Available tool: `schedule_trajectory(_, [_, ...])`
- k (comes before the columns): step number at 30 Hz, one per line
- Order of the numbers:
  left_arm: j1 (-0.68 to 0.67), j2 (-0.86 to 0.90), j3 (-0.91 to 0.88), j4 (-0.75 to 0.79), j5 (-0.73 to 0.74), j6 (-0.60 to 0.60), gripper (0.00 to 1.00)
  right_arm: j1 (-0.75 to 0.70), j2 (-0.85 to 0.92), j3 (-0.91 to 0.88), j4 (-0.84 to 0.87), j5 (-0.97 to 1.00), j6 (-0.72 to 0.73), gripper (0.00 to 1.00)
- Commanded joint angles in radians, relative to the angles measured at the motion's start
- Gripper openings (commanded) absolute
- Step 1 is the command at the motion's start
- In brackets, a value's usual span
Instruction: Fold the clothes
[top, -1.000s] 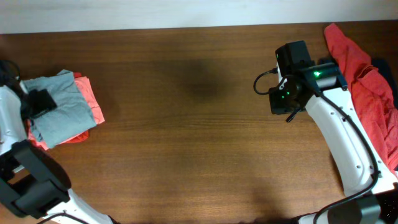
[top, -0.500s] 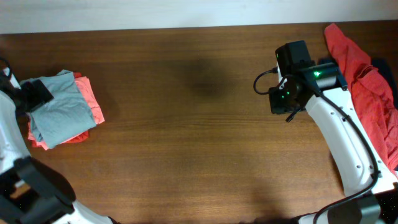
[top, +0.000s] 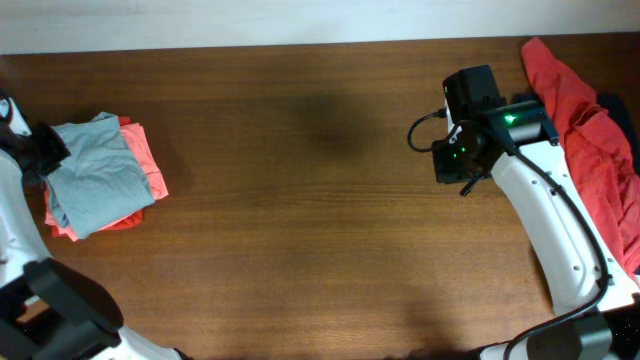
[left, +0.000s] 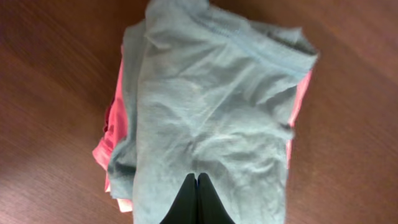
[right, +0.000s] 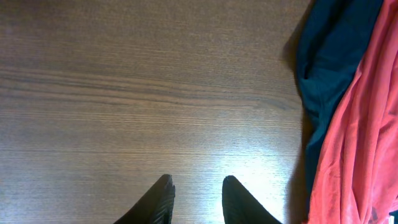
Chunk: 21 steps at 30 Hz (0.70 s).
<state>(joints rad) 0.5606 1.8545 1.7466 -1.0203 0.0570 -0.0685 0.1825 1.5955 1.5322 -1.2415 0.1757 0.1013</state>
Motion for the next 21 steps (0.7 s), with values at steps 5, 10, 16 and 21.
schedule_trajectory(5, [0.025, 0.195, 0.006, 0.001, -0.084, 0.016, 0.01, -0.008, -0.018, 0.003, -0.004, 0.016, 0.001, 0.31])
schedule_trajectory(10, [0.05, 0.309, 0.006, -0.003, -0.079, 0.016, 0.01, -0.008, -0.018, 0.003, -0.018, 0.016, 0.0, 0.31])
schedule_trajectory(16, [0.054, 0.338, 0.007, -0.005, -0.076, 0.012, 0.0, -0.008, -0.018, 0.003, -0.019, 0.016, 0.001, 0.31])
schedule_trajectory(21, [0.054, 0.312, 0.011, -0.012, -0.044, 0.013, 0.02, -0.008, -0.018, 0.003, -0.018, 0.017, 0.0, 0.31])
